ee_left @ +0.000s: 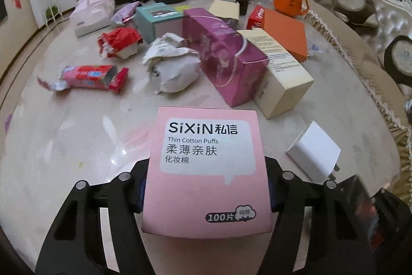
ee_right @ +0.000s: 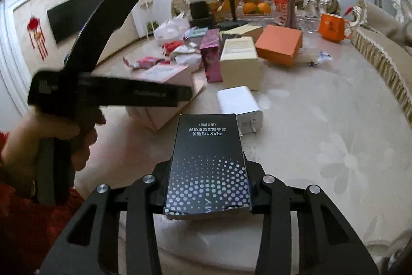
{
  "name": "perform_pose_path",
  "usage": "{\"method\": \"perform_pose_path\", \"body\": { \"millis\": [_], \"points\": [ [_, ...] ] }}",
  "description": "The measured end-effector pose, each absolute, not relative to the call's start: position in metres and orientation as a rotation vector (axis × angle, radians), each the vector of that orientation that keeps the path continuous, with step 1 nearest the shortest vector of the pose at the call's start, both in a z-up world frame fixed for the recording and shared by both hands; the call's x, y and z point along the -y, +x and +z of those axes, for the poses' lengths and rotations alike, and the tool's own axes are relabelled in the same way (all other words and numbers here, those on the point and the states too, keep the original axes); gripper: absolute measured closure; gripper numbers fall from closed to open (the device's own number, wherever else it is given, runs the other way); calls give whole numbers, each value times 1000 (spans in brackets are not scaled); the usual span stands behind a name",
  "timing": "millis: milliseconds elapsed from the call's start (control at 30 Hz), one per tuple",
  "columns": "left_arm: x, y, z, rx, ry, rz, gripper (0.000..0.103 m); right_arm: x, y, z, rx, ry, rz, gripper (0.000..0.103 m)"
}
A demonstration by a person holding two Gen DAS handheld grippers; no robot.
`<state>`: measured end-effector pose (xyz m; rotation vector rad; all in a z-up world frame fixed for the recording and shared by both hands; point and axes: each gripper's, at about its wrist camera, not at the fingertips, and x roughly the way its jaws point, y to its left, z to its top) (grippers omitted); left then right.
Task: Collect trash
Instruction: 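Grasp pink SiXiN cotton puff box with left gripper while right gripper grasps black dotted box, then carry both boxes over the wastebasket and open both grippers to drop them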
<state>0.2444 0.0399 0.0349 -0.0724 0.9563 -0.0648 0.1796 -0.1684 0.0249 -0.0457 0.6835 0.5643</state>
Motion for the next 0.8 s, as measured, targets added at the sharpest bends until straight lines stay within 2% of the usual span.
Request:
{"method": "perform_pose_path", "body": {
  "millis": [267,500,600,800],
  "points": [
    [-63,160,72,-816,-101,-118,39,190,135,53,-642,-27,613,64],
    [-51,37,72,-815,-107,-260,39,203,63,34,-756,-26,713,64],
    [-31,4,37,-916,-91,-316,39,201,48,8,-841,-53,714,64],
    [-13,5,-80,-1190,-101,-273,39,195,71,-88,-1074,-26,617,64]
  ]
}}
